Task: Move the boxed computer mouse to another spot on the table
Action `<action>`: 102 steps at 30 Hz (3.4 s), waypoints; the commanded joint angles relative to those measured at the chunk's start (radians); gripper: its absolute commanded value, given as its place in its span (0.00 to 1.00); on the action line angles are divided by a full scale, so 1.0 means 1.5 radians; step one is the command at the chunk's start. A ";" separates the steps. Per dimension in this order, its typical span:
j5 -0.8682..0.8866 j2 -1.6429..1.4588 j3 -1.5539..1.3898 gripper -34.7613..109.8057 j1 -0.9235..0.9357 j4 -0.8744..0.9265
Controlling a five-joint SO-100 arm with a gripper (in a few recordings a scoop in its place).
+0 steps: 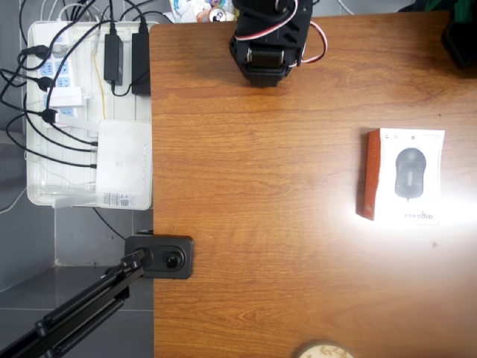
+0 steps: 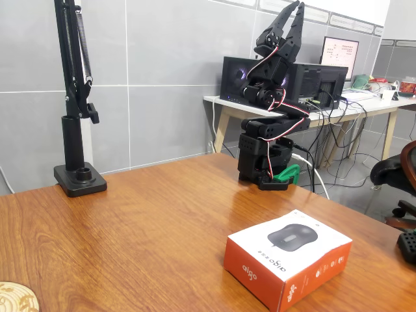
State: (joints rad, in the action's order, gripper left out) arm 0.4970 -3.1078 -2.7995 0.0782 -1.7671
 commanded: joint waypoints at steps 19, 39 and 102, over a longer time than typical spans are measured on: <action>0.002 -0.001 -0.001 0.24 0.005 -0.001; 0.002 -0.001 -0.001 0.24 0.005 -0.001; 0.035 0.568 1.045 0.31 -0.273 1.380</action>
State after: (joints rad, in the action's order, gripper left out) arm 0.5354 -2.5004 -1.6137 -0.2240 -0.0430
